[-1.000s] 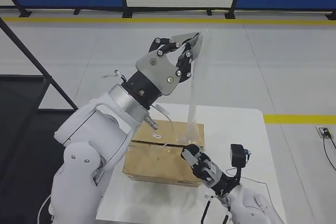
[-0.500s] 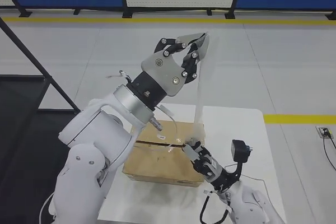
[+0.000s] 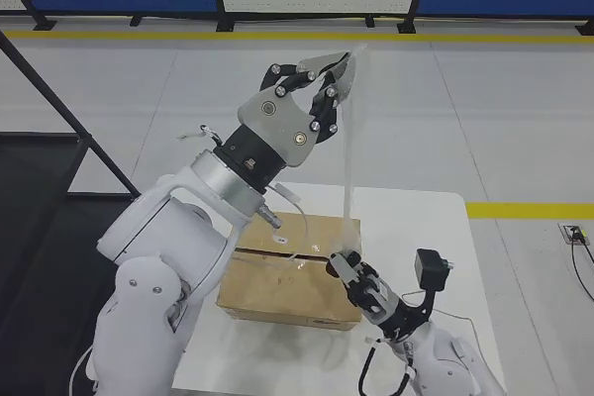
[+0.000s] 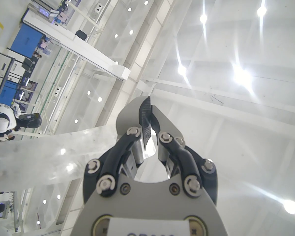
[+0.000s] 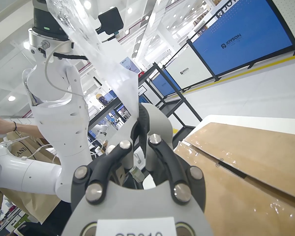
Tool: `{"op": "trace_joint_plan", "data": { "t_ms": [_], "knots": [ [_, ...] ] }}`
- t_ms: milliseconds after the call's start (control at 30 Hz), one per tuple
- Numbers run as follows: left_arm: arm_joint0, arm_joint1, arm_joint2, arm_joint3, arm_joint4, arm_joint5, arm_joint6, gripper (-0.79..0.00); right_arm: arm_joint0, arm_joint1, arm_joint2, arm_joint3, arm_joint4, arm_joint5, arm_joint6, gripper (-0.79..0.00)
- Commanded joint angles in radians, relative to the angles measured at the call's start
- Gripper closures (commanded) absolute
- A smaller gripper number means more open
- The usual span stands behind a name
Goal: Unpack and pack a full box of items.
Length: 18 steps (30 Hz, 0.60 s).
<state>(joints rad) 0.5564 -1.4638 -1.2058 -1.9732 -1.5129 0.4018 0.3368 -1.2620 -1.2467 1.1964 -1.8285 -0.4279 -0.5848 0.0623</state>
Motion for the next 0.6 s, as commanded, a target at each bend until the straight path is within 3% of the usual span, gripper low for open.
{"op": "trace_joint_plan", "data": {
  "t_ms": [0,300,567],
  "knots": [
    [0.004,0.0,-0.007,-0.004,-0.002,-0.002,0.001,0.0,-0.001,0.002,0.007,-0.007,-0.015,0.01,0.023,0.0],
    [0.023,0.003,-0.045,-0.025,-0.024,0.004,0.015,0.0,-0.007,0.012,0.034,-0.067,-0.157,0.069,0.123,0.0],
    [0.036,0.005,-0.06,-0.036,-0.042,0.018,0.028,0.0,-0.053,0.012,0.039,-0.14,-0.416,0.204,0.042,0.0]
  ]
}}
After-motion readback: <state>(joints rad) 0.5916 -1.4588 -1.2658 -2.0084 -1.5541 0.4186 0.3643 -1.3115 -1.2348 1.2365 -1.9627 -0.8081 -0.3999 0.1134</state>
